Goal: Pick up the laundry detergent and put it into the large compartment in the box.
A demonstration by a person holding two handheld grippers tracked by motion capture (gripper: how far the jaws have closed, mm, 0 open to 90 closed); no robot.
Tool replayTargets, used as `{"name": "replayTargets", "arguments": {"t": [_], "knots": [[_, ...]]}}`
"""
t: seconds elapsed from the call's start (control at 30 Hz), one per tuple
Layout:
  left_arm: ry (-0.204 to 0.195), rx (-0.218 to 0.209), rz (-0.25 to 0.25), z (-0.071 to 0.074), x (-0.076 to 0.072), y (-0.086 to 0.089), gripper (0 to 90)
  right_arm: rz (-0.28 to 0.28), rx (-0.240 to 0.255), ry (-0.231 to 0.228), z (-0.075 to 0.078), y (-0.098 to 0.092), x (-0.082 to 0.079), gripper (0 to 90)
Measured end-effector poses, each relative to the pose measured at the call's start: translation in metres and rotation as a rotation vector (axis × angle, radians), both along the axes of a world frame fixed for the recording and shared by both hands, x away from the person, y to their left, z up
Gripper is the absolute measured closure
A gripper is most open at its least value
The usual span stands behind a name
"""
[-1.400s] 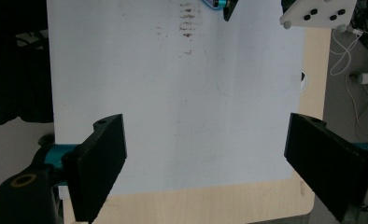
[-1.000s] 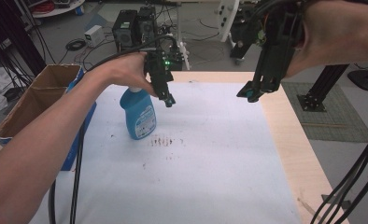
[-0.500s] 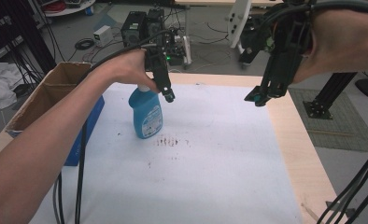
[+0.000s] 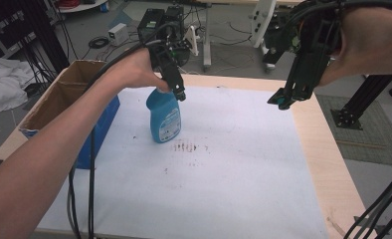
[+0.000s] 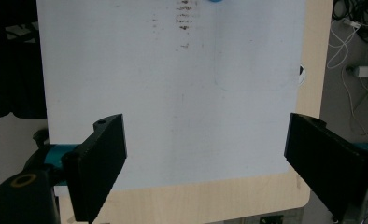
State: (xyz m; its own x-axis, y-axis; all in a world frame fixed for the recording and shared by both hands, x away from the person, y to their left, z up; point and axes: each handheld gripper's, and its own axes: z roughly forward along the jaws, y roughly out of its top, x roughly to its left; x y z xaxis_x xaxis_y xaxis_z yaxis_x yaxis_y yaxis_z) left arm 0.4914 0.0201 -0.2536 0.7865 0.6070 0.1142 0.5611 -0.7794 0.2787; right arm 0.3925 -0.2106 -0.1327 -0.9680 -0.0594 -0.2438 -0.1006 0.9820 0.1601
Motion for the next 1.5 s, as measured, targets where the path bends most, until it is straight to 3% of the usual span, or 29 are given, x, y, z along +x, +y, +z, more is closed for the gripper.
{"name": "replayTargets", "arguments": {"t": [0.3, 0.5, 0.8, 0.87, 1.5], "knots": [[0.035, -0.033, 0.11, -0.008, -0.004, 0.015, 16.0, -0.007, -0.009, -0.001, -0.002, 0.002, 0.003, 12.2], [0.046, -0.069, 0.142, -0.012, -0.007, 0.017, 16.2, -0.009, -0.007, 0.0, -0.003, 0.004, 0.005, 12.2], [0.037, -0.09, 0.151, -0.016, -0.009, 0.018, 20.3, -0.005, -0.011, -0.002, -0.003, 0.004, 0.004, 12.1], [0.051, -0.093, 0.151, -0.017, -0.009, 0.018, 20.3, -0.007, -0.01, 0.0, -0.003, 0.004, 0.004, 12.2], [0.074, -0.077, 0.174, -0.023, -0.009, 0.022, 27.8, -0.005, -0.013, -0.004, -0.003, 0.007, 0.002, 12.2]]}}
